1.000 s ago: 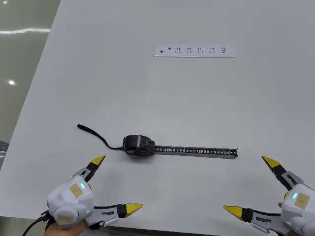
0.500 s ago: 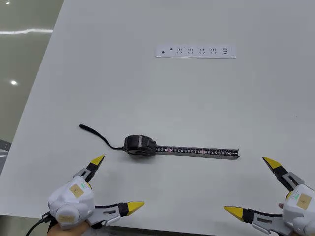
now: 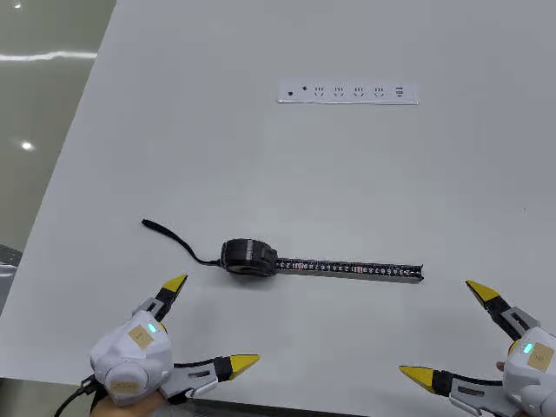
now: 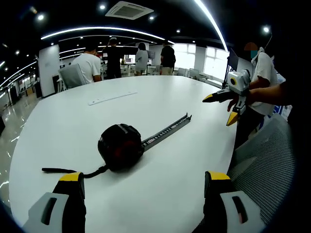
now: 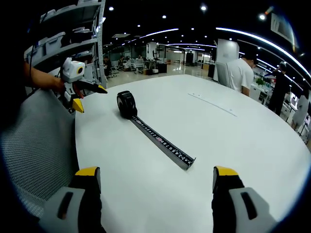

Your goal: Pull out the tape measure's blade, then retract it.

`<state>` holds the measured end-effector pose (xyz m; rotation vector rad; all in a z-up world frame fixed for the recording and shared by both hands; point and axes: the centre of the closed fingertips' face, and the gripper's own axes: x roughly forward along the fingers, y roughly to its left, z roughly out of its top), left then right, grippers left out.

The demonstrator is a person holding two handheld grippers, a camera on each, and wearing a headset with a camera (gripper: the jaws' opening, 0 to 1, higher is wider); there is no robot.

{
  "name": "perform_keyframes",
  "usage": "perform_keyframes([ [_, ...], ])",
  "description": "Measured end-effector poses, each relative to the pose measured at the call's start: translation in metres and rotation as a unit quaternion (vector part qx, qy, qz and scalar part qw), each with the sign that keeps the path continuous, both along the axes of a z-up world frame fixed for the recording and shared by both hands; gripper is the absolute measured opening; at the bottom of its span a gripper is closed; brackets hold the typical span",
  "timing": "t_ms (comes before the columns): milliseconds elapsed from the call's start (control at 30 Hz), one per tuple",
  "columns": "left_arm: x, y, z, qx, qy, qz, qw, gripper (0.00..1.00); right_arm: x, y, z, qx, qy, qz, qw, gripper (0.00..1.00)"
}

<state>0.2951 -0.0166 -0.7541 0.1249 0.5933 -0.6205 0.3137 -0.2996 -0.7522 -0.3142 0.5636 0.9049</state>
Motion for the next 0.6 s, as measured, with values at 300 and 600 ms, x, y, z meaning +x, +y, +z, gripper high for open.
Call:
perform_keyframes([
  [300, 0.011, -0.013, 0.001, 0.004, -0.002, 0.017, 0.9999, 1.00, 0.005, -0.004, -0.003, -0.003, 0.005, 0.021, 0.9998, 0.93],
  [600, 0.036, -0.018, 0.007, 0.000, -0.017, 0.068, 0.9975, 1.00, 0.014, -0.011, -0.014, -0.032, 0.003, 0.073, 0.9969, 0.85],
])
